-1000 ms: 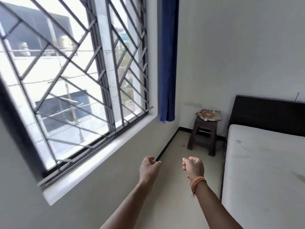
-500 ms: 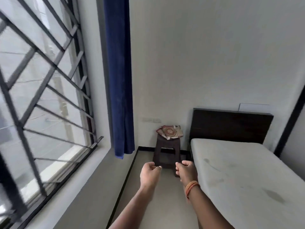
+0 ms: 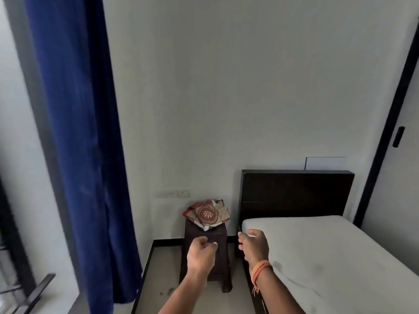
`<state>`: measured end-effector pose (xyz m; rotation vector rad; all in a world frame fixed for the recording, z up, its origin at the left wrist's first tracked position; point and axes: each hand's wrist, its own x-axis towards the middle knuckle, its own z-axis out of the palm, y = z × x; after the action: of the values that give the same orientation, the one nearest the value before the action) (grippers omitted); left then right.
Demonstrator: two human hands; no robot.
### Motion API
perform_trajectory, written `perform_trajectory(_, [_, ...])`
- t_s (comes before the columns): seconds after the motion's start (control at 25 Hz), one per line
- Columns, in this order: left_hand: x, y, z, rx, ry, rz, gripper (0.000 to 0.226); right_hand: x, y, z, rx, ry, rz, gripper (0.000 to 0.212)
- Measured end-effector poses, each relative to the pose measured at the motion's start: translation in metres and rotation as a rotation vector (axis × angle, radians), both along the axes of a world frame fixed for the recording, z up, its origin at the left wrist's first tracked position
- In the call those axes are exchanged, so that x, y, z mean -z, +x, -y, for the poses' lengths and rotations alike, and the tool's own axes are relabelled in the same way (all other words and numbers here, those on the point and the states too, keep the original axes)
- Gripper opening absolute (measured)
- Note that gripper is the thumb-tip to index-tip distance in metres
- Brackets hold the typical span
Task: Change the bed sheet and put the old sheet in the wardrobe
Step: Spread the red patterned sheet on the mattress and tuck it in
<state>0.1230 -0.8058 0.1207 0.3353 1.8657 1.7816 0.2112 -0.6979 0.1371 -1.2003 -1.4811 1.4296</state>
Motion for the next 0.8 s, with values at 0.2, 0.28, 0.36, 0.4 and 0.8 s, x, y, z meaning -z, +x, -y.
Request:
perform_trajectory(0.2, [0.003,-0.097,-0.118,0.045,-0.047,0.035,0.03,0.003,-0.106,-0.125,-0.026,-0.022,0.028,0.037])
perform_trajectory(0.28, [0.002,-0.139,-0.164,0.035,-0.056,0.034,0.025,-0.001,-0.152,-0.175,-0.069,-0.022,0.048,0.035])
perform_trajectory(0.36, [0.005,-0.183,-0.208,0.042,-0.086,0.049,0.017,0.0,-0.196,-0.214,-0.089,-0.042,0.068,0.032])
perform_trajectory(0.4, [0.011,-0.204,-0.228,0.051,-0.106,0.063,0.016,0.004,-0.215,-0.229,-0.097,-0.066,0.073,0.034])
perform_trajectory(0.8, [0.184,-0.419,-0.427,0.042,-0.398,0.264,0.022,0.175,-0.426,-0.406,-0.088,-0.203,0.419,0.02])
